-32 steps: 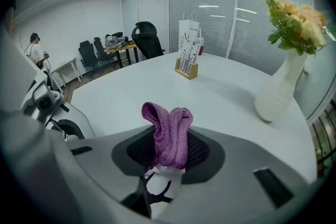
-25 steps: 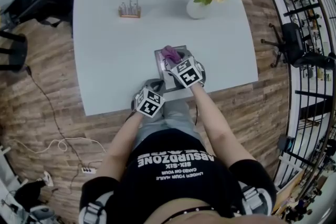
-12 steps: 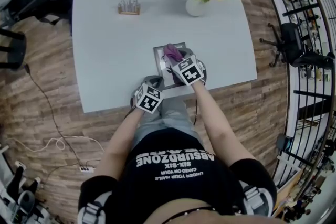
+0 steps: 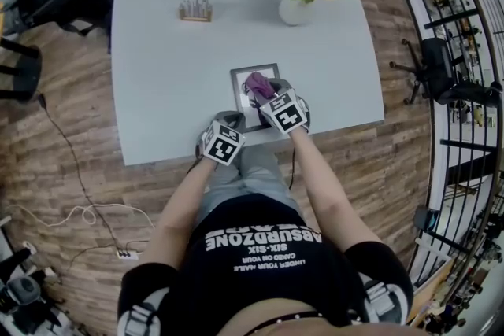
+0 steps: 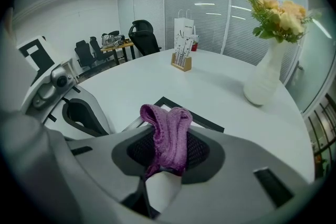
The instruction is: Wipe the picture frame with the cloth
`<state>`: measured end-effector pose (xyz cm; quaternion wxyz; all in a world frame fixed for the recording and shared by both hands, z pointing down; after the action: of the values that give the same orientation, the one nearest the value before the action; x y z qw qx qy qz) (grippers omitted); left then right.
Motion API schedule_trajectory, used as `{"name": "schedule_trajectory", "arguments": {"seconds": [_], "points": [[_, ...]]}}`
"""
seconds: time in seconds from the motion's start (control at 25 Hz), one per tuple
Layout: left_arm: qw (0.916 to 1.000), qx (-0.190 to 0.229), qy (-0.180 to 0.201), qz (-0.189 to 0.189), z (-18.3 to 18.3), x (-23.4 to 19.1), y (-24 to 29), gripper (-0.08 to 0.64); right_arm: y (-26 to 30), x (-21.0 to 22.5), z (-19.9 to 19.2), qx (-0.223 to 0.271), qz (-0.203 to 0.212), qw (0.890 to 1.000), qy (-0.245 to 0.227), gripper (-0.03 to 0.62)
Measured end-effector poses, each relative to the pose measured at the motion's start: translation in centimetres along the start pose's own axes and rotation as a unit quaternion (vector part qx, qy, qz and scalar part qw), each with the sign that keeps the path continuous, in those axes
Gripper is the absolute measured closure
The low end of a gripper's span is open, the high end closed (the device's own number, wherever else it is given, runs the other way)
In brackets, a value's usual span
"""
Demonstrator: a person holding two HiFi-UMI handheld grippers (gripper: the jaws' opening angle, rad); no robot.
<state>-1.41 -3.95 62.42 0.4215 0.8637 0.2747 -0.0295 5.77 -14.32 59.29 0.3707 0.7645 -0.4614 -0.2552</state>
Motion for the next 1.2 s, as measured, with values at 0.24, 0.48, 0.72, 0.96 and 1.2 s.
{"name": "schedule_trajectory", "arguments": {"seconds": [0.24,0.48,0.72,0.96,1.2], "points": [[0.9998,0.004,-0.02,0.004,-0.1,-0.2,0.0,0.544,-1.1,-1.2,-1.3,-0.01,0.034,0.999,0.015,0.466],[0.999,0.01,-0.043,0.009,-0.2,-0.1,-0.2,0.544,-2.7,-3.0,-3.1,-0.01,0.04,0.999,0.025,0.465],[0.9992,0.006,-0.036,0.017,-0.1,0.1,0.1,0.543,-3.5,-4.1,-4.2,-0.005,0.035,0.999,0.028,0.465],[0.9993,0.01,-0.01,0.034,-0.2,0.3,0.1,0.543,-4.1,-5.4,-5.4,-0.006,0.037,0.999,0.038,0.465],[0.9984,0.015,-0.042,0.034,-0.2,0.0,0.0,0.544,-4.5,-5.9,-5.5,-0.012,0.043,0.999,0.027,0.465]]}}
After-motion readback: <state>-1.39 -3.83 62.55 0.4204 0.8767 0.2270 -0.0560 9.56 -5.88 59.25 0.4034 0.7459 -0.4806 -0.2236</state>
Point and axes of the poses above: the fingertips, and each gripper's own axes: y forward along the fingers, x to its right, z out of its top, the point moved 6 cm from there along -y, backward along the fingers, and after that the axes turned 3 degrees about -y, right-handed, at the moved point
